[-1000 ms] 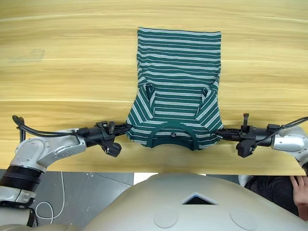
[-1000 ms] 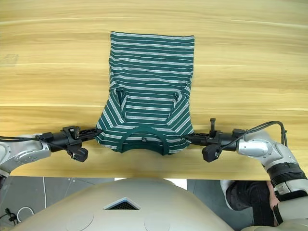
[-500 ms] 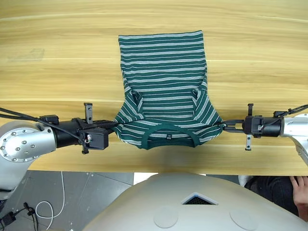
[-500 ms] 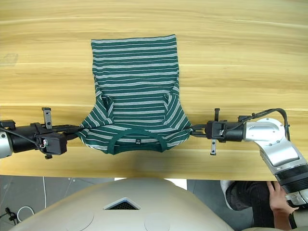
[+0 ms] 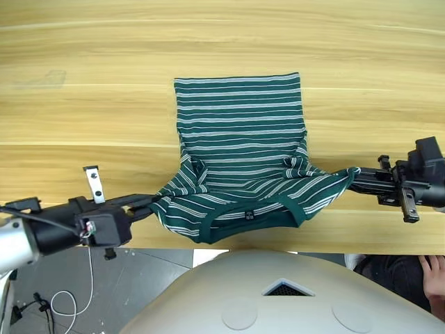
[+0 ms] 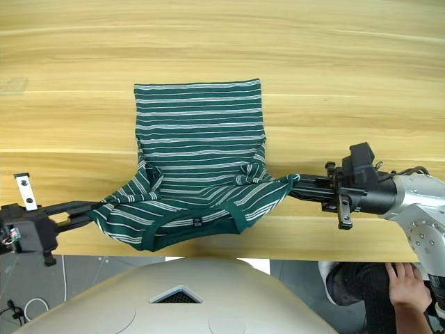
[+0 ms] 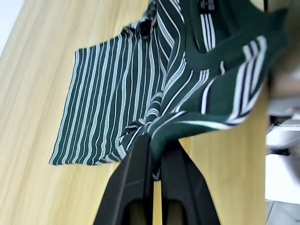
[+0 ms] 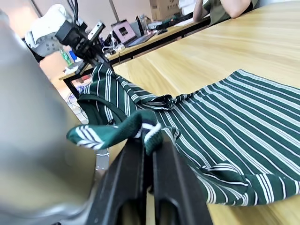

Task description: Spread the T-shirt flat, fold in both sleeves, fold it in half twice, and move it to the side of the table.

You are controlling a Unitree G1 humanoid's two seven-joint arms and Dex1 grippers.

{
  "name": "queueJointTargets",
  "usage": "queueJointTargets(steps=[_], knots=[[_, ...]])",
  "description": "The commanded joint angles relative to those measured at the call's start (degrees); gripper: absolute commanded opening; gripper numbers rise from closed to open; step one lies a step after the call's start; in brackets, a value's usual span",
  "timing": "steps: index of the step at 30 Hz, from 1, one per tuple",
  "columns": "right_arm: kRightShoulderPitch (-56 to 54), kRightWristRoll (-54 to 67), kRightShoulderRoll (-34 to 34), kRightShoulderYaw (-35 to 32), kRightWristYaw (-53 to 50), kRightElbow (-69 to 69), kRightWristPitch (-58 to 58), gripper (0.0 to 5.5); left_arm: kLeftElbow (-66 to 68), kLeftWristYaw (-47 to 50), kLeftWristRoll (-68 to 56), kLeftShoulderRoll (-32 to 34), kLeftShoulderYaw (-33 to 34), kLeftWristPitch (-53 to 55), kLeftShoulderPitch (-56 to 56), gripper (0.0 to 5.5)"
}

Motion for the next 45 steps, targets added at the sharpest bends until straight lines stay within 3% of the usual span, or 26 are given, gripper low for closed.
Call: queueJointTargets(steps=[1, 4, 6, 10, 16, 24, 30, 37, 45], knots=[[1.9, -0.8, 1.6, -3.2, 1.5, -2.2, 2.2, 0.00, -2.8, -1.6, -4.1, -1.7, 3.7, 2.6, 1.2, 0.03], [1.2, -3.6, 3.1, -2.8, 1.9, -1.9, 2.2, 0.00, -2.5, -1.5, -5.4, -1.1, 3.3, 4.2, -1.0, 0.03], [-1.4, -6.7, 4.9, -1.1, 1.4, -0.5, 1.4, 0.00, -0.3, -0.7, -4.3, 1.1, -0.6, 4.8, -5.2, 0.03], [-12.9, -14.6, 11.1, 4.5, -0.4, 6.8, -0.5, 0.00, 10.0, 4.0, 1.3, 3.9, -16.0, 5.5, -22.7, 0.03], [-32.3, -24.3, 20.9, 9.4, -2.5, 23.2, -3.4, 0.00, 31.3, 6.6, 10.5, 1.0, -34.6, 3.5, -47.1, 0.03], [-42.7, -36.7, 31.2, 13.6, -9.2, 36.0, -8.8, 0.00, 59.5, 7.9, 21.0, -6.6, -47.1, -4.3, -65.3, 0.03], [-43.9, -45.5, 35.1, 16.9, -14.6, 43.7, -10.1, 0.00, 73.0, 13.0, 23.6, -14.3, -49.2, -7.7, -71.3, 0.03], [-45.3, -49.6, 38.5, 15.2, -21.7, 50.2, -11.0, 0.00, 80.0, 21.4, 20.7, -21.7, -44.8, -9.1, -72.8, 0.03], [-46.1, -48.8, 41.4, 9.9, -26.6, 52.0, -13.1, 0.00, 81.5, 22.8, 19.1, -23.0, -42.3, -8.2, -71.5, 0.03]])
